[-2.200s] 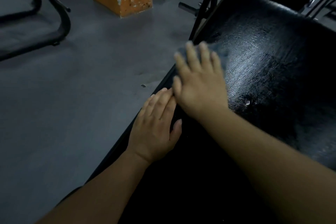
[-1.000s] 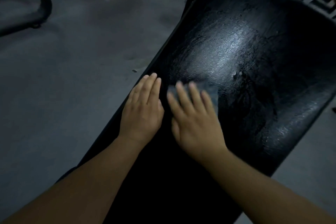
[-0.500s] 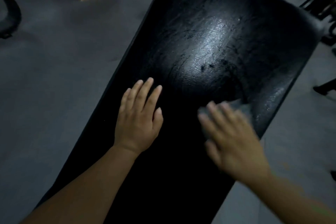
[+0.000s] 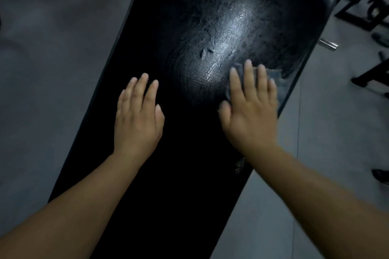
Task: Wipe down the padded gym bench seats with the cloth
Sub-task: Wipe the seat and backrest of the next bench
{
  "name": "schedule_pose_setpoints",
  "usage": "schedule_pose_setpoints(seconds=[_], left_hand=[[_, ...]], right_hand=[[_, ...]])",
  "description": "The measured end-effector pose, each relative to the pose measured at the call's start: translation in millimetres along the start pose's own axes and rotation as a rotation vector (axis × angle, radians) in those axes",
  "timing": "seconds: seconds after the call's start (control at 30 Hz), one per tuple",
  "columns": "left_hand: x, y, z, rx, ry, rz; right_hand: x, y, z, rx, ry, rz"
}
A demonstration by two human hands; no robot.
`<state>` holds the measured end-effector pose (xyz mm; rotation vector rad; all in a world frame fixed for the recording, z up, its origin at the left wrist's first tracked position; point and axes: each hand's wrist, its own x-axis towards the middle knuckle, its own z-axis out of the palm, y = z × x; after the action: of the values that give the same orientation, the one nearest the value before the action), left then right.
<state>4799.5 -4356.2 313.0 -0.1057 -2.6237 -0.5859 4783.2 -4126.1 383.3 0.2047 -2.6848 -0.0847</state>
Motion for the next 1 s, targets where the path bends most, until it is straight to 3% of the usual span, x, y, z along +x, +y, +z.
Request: schedule_pose_setpoints(seconds=[0.03, 0.1, 0.2, 0.27, 0.37, 0.4, 0.53, 0.6, 0.77, 0.8, 0.87, 0.93, 1.0], left_hand=[[-1, 0, 0, 0.002, -0.001, -0.001], [-1, 1, 0, 0.009, 0.001, -0.003], [-1, 2, -2, 0.002, -0.015, 0.0], [-3, 1, -4, -0.001, -0.028, 0.008], [-5, -1, -2, 0.003, -0.027, 0.011], [-6, -1, -1, 0.009, -0.023, 0.015], [-15, -2, -2, 0.02, -0.034, 0.03], [-27, -4, -3, 0.024, -0.059, 0.033], [-55, -12, 4, 0.009, -0.012, 0.051], [-56, -13, 6, 0.01, 0.013, 0.063], [-56, -15, 8, 0.015, 0.045, 0.079], [-55, -16, 8, 0.014, 0.05, 0.077], [-57, -16, 6, 0.001, 0.054, 0.063]], right_hand=[[-7, -15, 4, 0.023, -0.004, -0.009], [-57, -30, 16, 0.046, -0.081, -0.244], [-115, 6, 8, 0.024, -0.184, -0.522], [-94, 27, 8, -0.004, -0.128, -0.456], [-41, -9, 8, 0.008, -0.02, -0.049], [-41, -30, 10, 0.035, -0.021, -0.017], [-109, -42, 20, 0.037, -0.165, -0.426], [-106, -17, 16, 0.019, -0.162, -0.508], [-28, -44, 13, 0.005, -0.037, -0.069], [-33, -58, 16, 0.016, -0.041, -0.108], [-71, -68, 24, 0.029, -0.112, -0.357], [-108, -49, 20, -0.013, -0.203, -0.598], [-101, -20, 15, -0.041, -0.21, -0.687]])
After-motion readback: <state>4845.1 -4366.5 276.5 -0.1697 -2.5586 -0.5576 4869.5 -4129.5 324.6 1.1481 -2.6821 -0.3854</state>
